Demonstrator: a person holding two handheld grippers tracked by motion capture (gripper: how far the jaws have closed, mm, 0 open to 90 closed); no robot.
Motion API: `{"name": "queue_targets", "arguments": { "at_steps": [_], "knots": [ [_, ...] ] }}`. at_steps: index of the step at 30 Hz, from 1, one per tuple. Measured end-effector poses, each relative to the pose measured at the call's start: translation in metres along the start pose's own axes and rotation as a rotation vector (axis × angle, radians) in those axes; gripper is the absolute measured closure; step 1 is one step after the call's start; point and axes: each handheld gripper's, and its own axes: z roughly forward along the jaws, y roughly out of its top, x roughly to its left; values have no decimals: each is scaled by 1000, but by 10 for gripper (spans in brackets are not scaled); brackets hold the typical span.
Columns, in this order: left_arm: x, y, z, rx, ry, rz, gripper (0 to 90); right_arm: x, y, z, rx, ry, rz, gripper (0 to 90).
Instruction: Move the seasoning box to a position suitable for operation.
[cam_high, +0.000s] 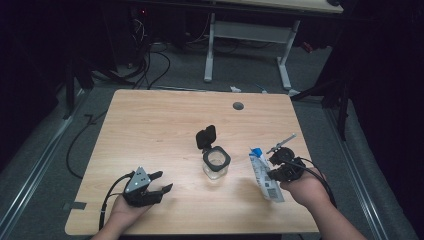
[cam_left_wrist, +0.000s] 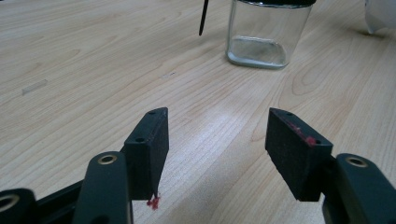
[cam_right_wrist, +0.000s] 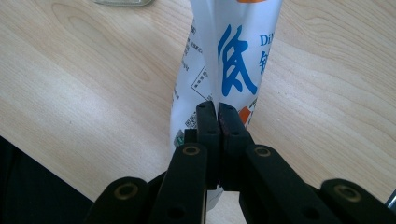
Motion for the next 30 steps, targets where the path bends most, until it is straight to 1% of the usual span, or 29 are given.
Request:
{"name": "queue_targets", "arguments": {
  "at_steps": [4,6,10,11,12,14,15,16,17,18,19,20,21,22,23,24,25,27,29,30],
  "knots": [
    [-1,0,0,-6,-4,1,401,0,3,-2,13,6,-4,896],
    [-2,0,0,-12,-15,2,399,1,4,-2,24,5,-8,897],
    [-10,3,2,-23,-47,17,383,3,5,-3,34,6,-24,897],
    [-12,4,2,-25,-51,27,383,3,5,-3,34,6,-24,897],
    [-15,5,3,-27,-69,33,375,3,5,-4,35,8,-23,897],
    [-25,9,8,-53,-110,36,355,4,4,-4,33,11,-12,897],
    [-31,11,12,-57,-125,42,347,4,4,-5,30,13,-13,897],
    [-37,14,16,-61,-137,49,336,3,4,-6,26,12,-24,897],
    [-41,16,20,-64,-148,51,329,5,3,-7,29,15,-1,897],
    [-48,19,25,-70,-169,53,324,6,3,-8,31,15,4,897],
    [-54,22,31,-67,-184,59,323,7,4,-9,29,15,4,897],
    [-60,25,36,-59,-198,73,315,7,4,-9,24,15,-12,897],
    [-65,27,40,-56,-208,83,310,8,5,-10,21,16,-12,898],
    [-72,30,45,-51,-220,92,310,9,5,-10,19,16,-11,897],
    [-76,31,49,-54,-226,93,310,10,6,-11,22,18,-16,898],
    [-82,33,54,-48,-247,94,310,12,6,-12,20,22,-16,897],
    [-87,35,58,-55,-250,97,310,13,7,-12,20,23,-21,897],
    [-95,38,66,-60,-262,107,310,16,9,-13,20,30,-16,898],
    [-102,40,72,-63,-283,113,309,20,12,-13,10,37,-33,898],
    [-104,41,75,-62,-288,117,309,20,12,-13,10,37,-33,898]
  ]
}}
